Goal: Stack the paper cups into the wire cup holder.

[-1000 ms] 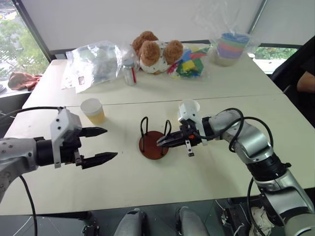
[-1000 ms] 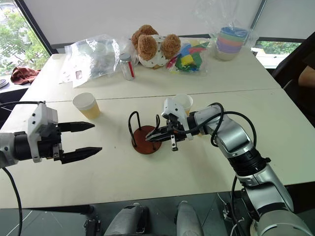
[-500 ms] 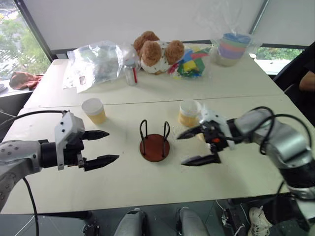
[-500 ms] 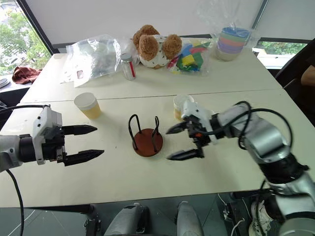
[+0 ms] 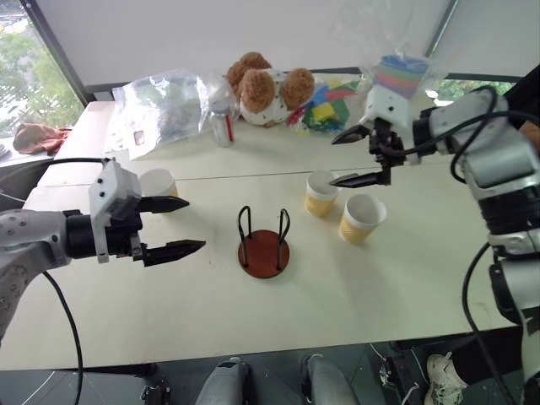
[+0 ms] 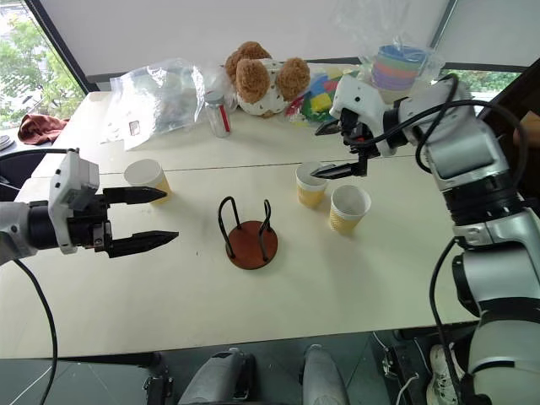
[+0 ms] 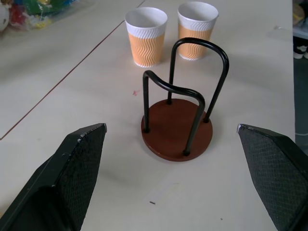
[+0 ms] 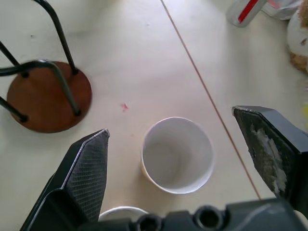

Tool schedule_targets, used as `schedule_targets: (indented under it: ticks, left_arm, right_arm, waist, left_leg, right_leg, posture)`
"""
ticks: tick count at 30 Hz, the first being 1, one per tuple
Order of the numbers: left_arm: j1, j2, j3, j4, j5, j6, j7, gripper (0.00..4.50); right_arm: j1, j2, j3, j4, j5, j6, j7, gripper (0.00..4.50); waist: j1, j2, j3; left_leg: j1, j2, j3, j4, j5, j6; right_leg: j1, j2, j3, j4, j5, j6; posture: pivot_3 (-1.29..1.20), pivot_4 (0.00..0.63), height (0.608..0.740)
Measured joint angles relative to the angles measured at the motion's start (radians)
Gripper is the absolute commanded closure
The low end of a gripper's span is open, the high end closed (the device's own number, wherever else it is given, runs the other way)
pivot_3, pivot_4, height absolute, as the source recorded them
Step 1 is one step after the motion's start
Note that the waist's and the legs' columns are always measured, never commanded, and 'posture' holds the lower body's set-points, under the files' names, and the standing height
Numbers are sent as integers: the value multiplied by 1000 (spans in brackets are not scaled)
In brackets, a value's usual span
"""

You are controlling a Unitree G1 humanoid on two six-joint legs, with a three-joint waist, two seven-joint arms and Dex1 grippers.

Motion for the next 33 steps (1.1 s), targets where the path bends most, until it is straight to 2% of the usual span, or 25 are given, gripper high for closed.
schedule_targets:
  ticks: [6, 18, 21, 27, 28, 33]
  left_arm:
    - [42, -36, 9, -20, 3, -5, 47, 0]
    - [111, -57, 35, -60, 2, -5, 95, 0]
    - [109, -64, 35, -60, 2, -6, 106, 0]
    - [69, -69, 26, -57, 14, -27, 121, 0]
    - [69, -72, 25, -55, 17, -30, 122, 0]
    - [69, -76, 11, -53, 26, -32, 125, 0]
  right_arm:
    - [-39, 90, 63, 122, -78, -5, 38, 25]
    - [-50, 121, 85, 187, -177, -26, 95, 25]
    - [-37, 128, 87, 195, -195, -36, 94, 880]
    - [-38, 191, 96, 293, -250, -71, 39, 4034]
    - [-40, 196, 96, 308, -255, -78, 35, 4439]
    - [-46, 203, 96, 326, -263, -96, 41, 4439]
  waist:
    - [1, 0, 0]
    - [-1, 0, 0]
    - [-2, 0, 0]
    - [-4, 0, 0]
    - [-4, 0, 0]
    - [-4, 0, 0]
  left_leg:
    - [-2, -1, 1, 0, 0, 0]
    - [-2, -1, 0, 1, 0, -1]
    - [-2, -1, 0, 1, 0, -1]
    - [-1, -1, 0, 1, 1, -1]
    - [-2, -1, 0, 1, 1, -1]
    - [-1, -1, 0, 1, 1, -1]
  right_leg:
    - [-3, 0, 0, 0, 0, 0]
    - [-2, 0, 0, 2, 0, 0]
    - [-2, 0, 0, 2, 0, 0]
    - [-3, 0, 0, 3, 0, 0]
    - [-3, 1, 0, 3, 0, 0]
    - [-3, 1, 0, 3, 0, 0]
  posture:
    - [0, 150, 740]
    - [0, 150, 740]
    - [0, 150, 740]
    - [0, 150, 740]
    - [0, 150, 740]
    - [0, 150, 740]
